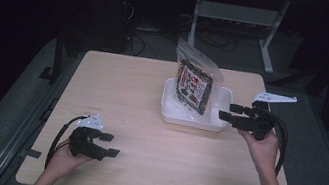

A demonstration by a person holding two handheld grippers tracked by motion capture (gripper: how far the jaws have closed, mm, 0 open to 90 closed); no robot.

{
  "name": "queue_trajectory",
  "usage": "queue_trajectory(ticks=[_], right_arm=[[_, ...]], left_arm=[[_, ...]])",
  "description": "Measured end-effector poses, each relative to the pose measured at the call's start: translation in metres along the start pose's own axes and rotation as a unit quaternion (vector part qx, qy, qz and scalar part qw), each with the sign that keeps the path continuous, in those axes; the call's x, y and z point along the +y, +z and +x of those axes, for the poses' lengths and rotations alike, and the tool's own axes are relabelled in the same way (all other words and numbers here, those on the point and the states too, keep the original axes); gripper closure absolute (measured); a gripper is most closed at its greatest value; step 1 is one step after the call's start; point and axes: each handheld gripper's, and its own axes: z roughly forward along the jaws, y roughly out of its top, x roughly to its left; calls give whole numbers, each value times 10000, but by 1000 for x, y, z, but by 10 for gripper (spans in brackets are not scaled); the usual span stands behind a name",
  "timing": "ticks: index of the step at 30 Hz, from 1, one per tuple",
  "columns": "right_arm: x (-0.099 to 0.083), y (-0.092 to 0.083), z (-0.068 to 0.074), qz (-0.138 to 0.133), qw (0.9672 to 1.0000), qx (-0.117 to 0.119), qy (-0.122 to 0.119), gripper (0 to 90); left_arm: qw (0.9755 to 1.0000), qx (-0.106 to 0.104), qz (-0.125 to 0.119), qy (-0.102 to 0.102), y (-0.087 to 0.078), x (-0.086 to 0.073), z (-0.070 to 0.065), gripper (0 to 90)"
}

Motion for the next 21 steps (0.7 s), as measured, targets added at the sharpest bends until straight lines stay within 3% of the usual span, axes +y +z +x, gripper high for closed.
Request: queue_trajectory(ticks=[2,8,21], right_arm=[[-3,-3,1,-75,10000,-35,-24,359],[-12,-7,2,87,9999,-76,-16,347],[-29,-16,7,69,10000,-58,25,343]], left_arm=[[10000,8,21,15,1,0,0,326],[10000,3,38,40,2,1,-1,327],[10000,-16,62,55,4,2,-3,327]])
